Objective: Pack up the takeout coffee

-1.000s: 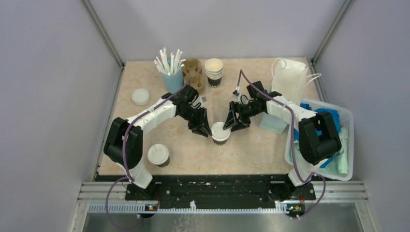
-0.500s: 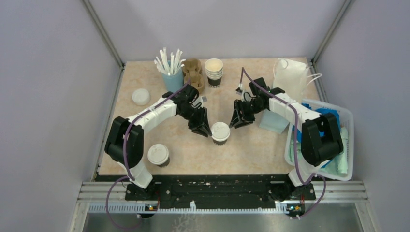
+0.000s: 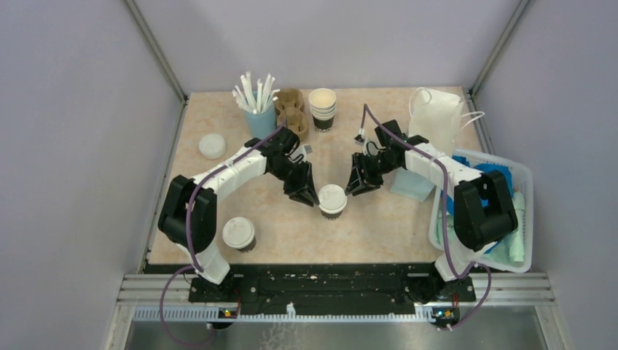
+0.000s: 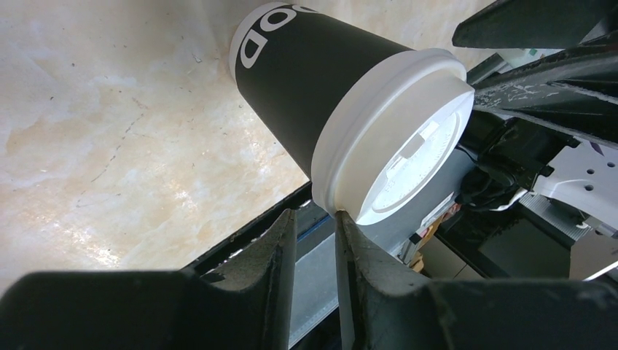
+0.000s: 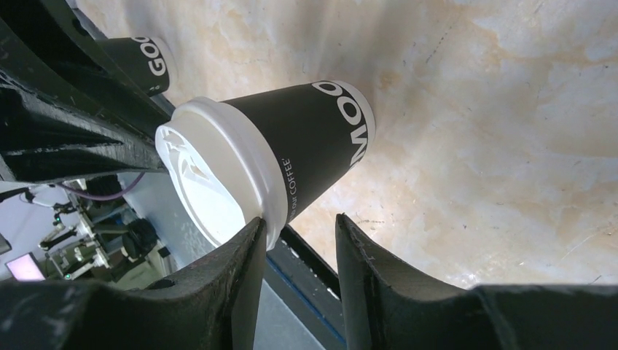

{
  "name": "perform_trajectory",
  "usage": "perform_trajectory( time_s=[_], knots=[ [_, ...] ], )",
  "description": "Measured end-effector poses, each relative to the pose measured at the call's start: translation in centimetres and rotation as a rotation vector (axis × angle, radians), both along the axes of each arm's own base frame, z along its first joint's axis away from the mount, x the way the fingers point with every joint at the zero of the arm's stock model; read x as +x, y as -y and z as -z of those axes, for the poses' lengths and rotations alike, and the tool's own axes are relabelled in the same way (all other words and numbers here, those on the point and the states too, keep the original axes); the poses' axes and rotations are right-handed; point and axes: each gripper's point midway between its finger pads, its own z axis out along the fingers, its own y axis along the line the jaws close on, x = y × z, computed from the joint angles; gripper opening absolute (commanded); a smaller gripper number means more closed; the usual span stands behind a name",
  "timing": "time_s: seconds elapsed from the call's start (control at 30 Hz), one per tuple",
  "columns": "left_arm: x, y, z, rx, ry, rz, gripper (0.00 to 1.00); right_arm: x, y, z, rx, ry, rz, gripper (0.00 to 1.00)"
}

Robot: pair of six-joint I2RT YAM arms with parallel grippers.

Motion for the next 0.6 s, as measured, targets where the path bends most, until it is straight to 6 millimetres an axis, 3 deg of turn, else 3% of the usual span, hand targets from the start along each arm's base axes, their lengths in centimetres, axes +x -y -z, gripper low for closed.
perform_trajectory(
  time_s=[0.6],
  knots=[
    [-0.62, 0.04, 0.81, -0.022, -0.011, -0.006, 0.27, -0.27, 0.10, 0.83, 0.022, 0.040, 0.043, 0.38]
  ],
)
